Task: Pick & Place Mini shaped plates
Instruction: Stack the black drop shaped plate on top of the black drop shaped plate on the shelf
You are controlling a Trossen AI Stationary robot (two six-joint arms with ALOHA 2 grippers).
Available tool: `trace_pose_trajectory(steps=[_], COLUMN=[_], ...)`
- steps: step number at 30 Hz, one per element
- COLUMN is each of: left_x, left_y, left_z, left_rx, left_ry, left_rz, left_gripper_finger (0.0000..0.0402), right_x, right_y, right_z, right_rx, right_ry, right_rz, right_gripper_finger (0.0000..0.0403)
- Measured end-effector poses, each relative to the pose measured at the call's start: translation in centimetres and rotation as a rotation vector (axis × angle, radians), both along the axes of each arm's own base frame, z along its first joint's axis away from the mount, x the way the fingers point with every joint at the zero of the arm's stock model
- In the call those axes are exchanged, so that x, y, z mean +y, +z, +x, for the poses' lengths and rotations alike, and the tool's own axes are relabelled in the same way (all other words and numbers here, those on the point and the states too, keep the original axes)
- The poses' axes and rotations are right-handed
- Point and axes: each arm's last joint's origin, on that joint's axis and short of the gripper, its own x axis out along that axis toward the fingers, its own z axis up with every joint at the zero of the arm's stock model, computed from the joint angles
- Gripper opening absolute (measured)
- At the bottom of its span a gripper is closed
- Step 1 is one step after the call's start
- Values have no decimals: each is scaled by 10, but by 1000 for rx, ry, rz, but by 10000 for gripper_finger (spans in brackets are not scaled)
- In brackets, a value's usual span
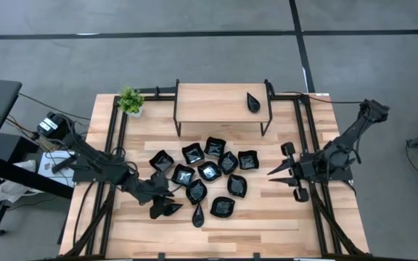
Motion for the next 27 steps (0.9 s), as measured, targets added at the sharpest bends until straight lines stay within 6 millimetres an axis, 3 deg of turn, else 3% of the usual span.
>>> trace_pose_trajectory(steps=[9, 16, 27], left_x=[-2, -3, -9], left_y=[-9, -10, -33], left_z=[-14, -13, -8], left_rx=[29, 22, 82], left_ry=[50, 48, -4], left_rz=[-26, -11, 7], left_gripper_finger=[108, 108, 108], right_x=[7, 12, 20], right_y=[-7, -9, -15], right_z=[7, 13, 21], right_rx=[55, 71, 94], right_ry=[2, 7, 6], right_rz=[58, 125, 148], right_gripper_finger=[77, 77, 77])
